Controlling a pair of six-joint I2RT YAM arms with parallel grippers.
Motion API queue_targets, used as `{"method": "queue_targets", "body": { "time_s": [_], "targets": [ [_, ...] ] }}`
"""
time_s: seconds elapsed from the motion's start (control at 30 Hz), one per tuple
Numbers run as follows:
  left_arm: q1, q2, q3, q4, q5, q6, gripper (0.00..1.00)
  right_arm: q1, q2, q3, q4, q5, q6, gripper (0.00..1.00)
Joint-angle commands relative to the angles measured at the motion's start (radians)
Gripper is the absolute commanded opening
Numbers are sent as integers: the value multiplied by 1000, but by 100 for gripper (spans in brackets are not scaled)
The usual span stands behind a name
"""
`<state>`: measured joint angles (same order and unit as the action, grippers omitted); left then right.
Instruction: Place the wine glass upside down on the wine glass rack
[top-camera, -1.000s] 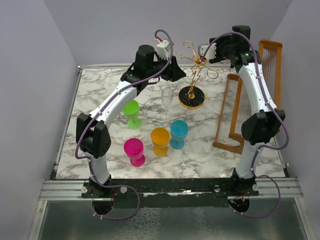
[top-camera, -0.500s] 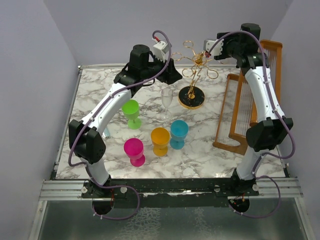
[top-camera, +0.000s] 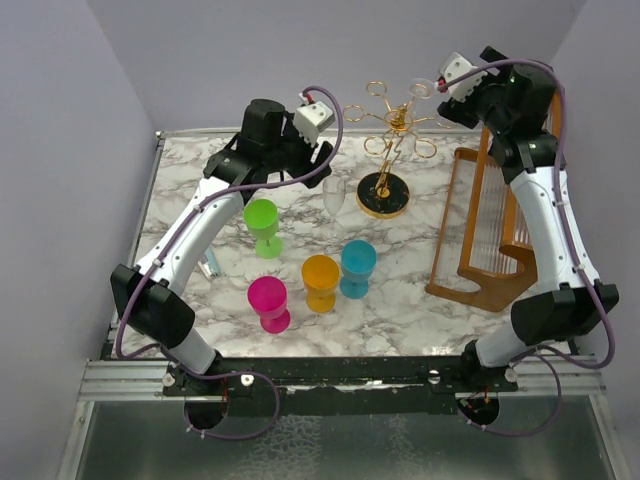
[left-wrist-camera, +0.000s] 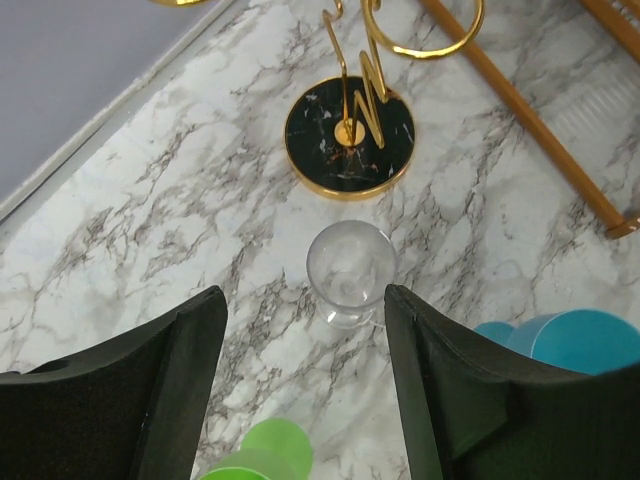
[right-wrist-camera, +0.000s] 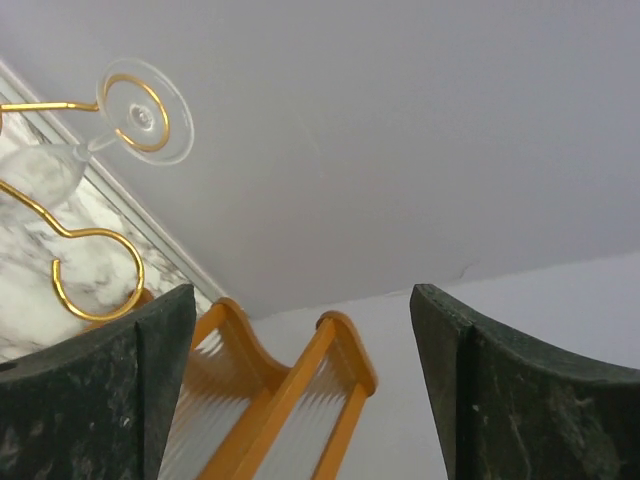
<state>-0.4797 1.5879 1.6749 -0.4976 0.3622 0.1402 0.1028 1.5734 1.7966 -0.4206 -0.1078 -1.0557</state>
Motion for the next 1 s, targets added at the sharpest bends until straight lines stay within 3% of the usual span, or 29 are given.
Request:
{"method": "queue_targets", "body": {
  "time_s": [0.0,0.2,0.43,0.97],
  "targets": [
    [0,-15,-15,-73,-41,81,68,-5,-94,-55,45,107,323,88],
    [-7,52,32,-113,-34,55,68,-5,-207,-159,-74,-47,468,89],
    [-20,173,146,-191,-78,36,68,-5,-297,-304,-67,-232,587,89],
    [-46,301,239,-270,-89,34,37,-5,-337,-343,-76,-249,609,88]
  ]
}}
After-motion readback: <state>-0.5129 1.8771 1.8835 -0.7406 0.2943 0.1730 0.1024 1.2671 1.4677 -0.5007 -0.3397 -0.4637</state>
